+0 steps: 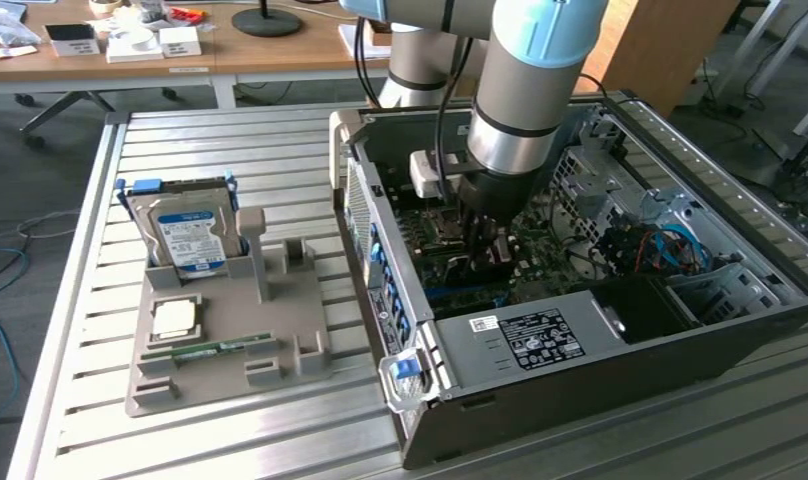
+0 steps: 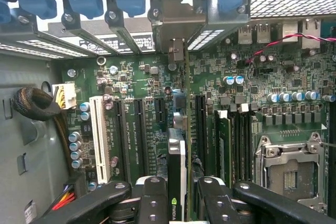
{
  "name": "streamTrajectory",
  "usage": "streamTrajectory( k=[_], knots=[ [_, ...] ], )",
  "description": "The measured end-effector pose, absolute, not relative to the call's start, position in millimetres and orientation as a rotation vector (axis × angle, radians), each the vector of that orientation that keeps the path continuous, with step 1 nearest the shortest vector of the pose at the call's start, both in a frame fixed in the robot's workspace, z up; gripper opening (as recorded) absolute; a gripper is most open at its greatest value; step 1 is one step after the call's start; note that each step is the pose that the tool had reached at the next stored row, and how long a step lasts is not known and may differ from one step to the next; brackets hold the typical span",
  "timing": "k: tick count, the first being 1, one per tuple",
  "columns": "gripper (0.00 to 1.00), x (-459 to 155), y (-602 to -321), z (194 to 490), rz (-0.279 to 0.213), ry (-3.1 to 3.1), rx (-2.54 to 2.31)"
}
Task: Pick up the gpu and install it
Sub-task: 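Insert the gpu into the slot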
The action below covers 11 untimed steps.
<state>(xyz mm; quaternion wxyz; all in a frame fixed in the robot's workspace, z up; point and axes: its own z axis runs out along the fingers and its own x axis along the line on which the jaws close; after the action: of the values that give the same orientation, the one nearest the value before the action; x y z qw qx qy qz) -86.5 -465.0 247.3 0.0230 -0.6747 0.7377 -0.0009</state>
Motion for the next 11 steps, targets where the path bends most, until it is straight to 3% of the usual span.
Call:
streamTrajectory(
  k=[11],
  knots=[
    [0.27,-86.5,-466.1,245.4,-0.004,2.285,-2.09]
  ],
)
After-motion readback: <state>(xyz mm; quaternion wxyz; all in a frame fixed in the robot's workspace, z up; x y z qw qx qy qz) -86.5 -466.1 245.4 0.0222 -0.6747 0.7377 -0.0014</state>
